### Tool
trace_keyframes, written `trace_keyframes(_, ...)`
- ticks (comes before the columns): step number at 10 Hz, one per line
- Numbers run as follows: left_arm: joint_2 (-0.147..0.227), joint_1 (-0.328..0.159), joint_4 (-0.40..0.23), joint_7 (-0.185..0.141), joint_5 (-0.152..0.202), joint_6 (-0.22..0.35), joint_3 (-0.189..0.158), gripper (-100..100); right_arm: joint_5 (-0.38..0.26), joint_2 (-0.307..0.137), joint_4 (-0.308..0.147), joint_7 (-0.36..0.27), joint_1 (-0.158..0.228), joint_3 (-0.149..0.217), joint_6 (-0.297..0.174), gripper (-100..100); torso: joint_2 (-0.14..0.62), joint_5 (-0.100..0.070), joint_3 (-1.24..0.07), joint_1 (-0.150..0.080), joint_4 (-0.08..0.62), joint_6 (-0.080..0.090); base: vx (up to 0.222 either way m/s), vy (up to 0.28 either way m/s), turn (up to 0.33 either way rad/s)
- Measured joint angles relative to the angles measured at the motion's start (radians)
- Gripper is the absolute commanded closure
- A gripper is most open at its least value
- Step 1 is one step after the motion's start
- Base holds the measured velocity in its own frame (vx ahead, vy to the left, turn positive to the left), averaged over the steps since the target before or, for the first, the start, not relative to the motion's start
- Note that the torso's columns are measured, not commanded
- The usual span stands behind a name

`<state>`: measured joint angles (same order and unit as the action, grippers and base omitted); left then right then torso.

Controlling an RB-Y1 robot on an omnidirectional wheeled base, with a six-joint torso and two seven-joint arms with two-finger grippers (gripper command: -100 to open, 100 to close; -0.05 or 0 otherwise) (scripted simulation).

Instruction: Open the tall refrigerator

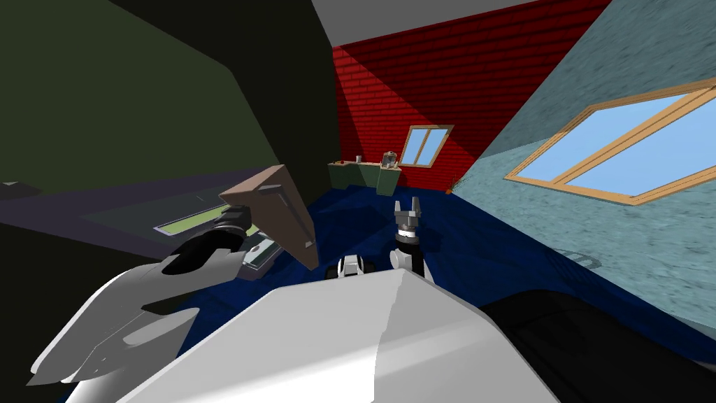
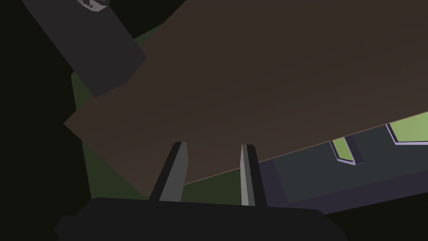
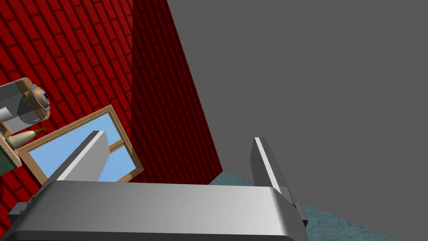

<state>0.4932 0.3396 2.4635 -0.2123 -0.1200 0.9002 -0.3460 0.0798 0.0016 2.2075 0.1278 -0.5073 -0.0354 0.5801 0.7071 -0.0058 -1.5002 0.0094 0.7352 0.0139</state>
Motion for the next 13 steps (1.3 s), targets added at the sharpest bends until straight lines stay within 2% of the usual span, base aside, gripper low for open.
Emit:
trace_keyframes(1,0.0,-0.004,0.011,-0.003,-0.015,0.017,-0.001,-100,0.0,0.0,0.0,0.0,0.0,0.0,0.0,0,0.0,-0.001,-0.001,0.0,0.0,0.001,0.032,-0.061,-0.017)
trace_keyframes(4,0.008,0.021,0.062,-0.013,-0.016,0.016,-0.024,-100,0.0,0.0,0.0,0.0,0.0,0.0,0.0,0,0.008,-0.001,0.005,-0.001,0.003,-0.003,0.019,-0.039,-0.003)
trace_keyframes(6,0.003,0.01,0.098,-0.012,-0.032,0.04,-0.007,-100,0.0,0.0,0.0,0.0,0.0,0.0,0.0,0,0.01,-0.008,0.005,-0.008,0.007,-0.002,0.019,-0.01,0.003)
trace_keyframes(7,0.005,0.007,0.104,-0.011,-0.031,0.05,-0.004,-100,0.0,0.0,0.0,0.0,0.0,0.0,0.0,0,0.01,-0.01,0.004,-0.009,0.008,-0.001,0.008,-0.004,-0.01)
trace_keyframes(8,0.015,0.024,0.107,-0.015,-0.01,0.044,-0.024,-100,0.0,0.0,0.0,0.0,0.0,0.0,0.0,0,0.01,-0.01,0.004,-0.008,0.009,-0.002,0.008,0.013,0.015)
trace_keyframes(10,0.01,0.023,0.092,-0.017,-0.017,0.023,-0.022,-100,0.0,0.0,0.0,0.0,0.0,0.0,0.0,0,0.008,-0.009,0.003,-0.009,0.007,0.0,-0.004,0.005,-0.003)
trace_keyframes(12,0.005,0.032,0.115,-0.017,-0.022,0.024,-0.022,-100,0.0,0.0,0.0,0.0,0.0,0.0,0.0,0,0.014,-0.002,0.009,-0.01,0.003,-0.005,-0.029,-0.014,0.041)
trace_keyframes(13,0.002,0.039,0.112,-0.017,-0.019,0.029,-0.017,100,0.0,0.0,0.0,0.0,0.0,0.0,0.0,0,0.019,-0.001,0.013,-0.009,0.004,-0.007,0.062,0.052,-0.002)
